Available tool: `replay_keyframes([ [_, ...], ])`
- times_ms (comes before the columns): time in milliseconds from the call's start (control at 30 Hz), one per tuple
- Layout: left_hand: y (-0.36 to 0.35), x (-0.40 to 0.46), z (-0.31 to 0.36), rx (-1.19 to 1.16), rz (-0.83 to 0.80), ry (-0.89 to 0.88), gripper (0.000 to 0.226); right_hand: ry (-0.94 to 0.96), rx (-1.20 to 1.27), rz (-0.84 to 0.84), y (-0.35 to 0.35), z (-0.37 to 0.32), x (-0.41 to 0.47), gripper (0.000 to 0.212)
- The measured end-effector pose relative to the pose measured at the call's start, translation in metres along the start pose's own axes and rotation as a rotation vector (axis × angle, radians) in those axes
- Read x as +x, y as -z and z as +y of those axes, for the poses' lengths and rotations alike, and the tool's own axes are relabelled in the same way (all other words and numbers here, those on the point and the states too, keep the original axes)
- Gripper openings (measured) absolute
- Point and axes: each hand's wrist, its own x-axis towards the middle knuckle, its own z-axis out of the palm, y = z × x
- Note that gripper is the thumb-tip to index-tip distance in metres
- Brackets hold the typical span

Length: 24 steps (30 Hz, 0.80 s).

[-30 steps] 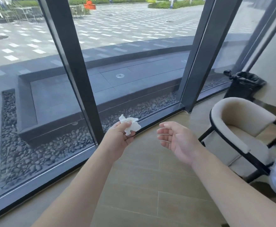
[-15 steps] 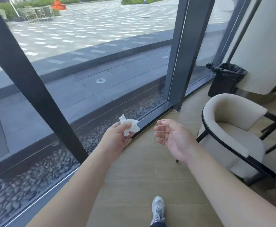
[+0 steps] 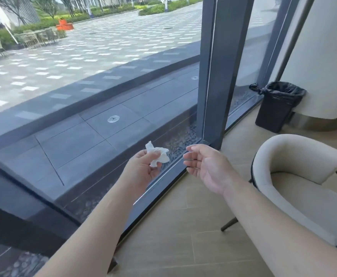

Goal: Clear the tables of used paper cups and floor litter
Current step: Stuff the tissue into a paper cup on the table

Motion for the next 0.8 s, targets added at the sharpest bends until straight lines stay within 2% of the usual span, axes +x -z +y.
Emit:
replay_keyframes([
  [233,-0.021,0.099,0.026,0.006,-0.047,-0.016,0.027,0.036,-0.011,0.059,0.018,-0.033,0.074,0.014],
  [467,-0.035,0.222,0.043,0.071,-0.223,0.007,0.020,0.108,-0.012,0.171,0.024,-0.064,0.166,0.013],
  [600,-0.056,0.302,0.070,0.085,-0.310,0.037,0.022,0.173,0.007,0.281,0.025,-0.096,0.221,0.014],
  [800,-0.099,0.401,0.096,0.127,-0.487,0.085,0.039,0.261,0.044,0.438,0.036,-0.136,0.285,0.014],
])
